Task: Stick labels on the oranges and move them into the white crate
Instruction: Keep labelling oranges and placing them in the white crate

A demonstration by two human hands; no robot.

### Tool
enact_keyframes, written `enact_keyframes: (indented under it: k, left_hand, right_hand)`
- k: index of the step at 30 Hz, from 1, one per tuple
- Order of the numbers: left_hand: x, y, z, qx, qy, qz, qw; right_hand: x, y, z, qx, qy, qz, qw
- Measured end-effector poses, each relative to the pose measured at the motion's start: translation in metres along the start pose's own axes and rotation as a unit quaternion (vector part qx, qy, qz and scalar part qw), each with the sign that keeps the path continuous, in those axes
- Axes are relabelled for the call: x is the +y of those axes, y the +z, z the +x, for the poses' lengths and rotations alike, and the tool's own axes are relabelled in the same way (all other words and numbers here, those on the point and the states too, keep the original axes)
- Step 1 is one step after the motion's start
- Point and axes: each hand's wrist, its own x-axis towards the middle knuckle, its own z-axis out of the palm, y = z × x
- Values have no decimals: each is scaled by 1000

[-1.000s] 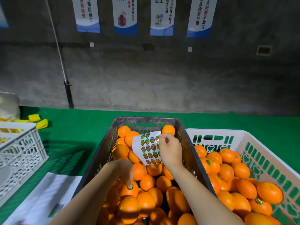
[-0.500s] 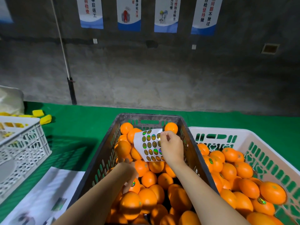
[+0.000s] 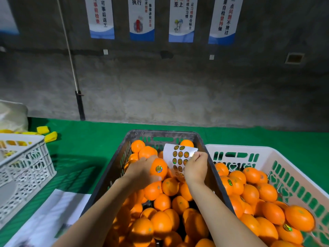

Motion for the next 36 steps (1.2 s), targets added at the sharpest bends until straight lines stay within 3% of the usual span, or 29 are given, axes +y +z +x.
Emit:
enact_keyframes:
  k: [2, 6, 9, 12, 15, 19, 22, 26, 32, 36]
  left_hand:
    - [4, -4, 1, 67, -1, -14, 998]
    - [8, -9, 5, 181, -6, -237, 954]
    - [16, -10, 0, 235, 33, -286, 928]
    - [24, -7, -4, 261, 71, -252, 929]
    - [28, -6, -6, 259, 69, -166, 949]
    - [25, -5, -7, 220, 41, -60, 973]
    - [21, -4, -5, 206, 19, -43, 977]
    - [18, -2, -4, 197, 12, -9, 980]
    - [14, 5, -5, 144, 112, 65, 981]
    - [11, 6, -6, 141, 154, 88, 974]
  right_hand:
    - [3, 0, 2, 10, 35, 12, 999]
    - [0, -1, 4, 6, 58, 4, 998]
    - [-3, 0, 0, -77, 60, 13, 995]
    - [-9, 1, -7, -213, 66, 38, 974]
    - [-14, 2, -14, -278, 53, 63, 957]
    - [-18, 1, -14, -294, 31, 86, 952]
    - [-19, 1, -17, -303, 23, 78, 950]
    - [-19, 0, -18, -233, 12, 110, 966]
    - [-19, 3, -23, -339, 11, 56, 939]
    - [-15, 2, -16, -353, 55, 50, 933]
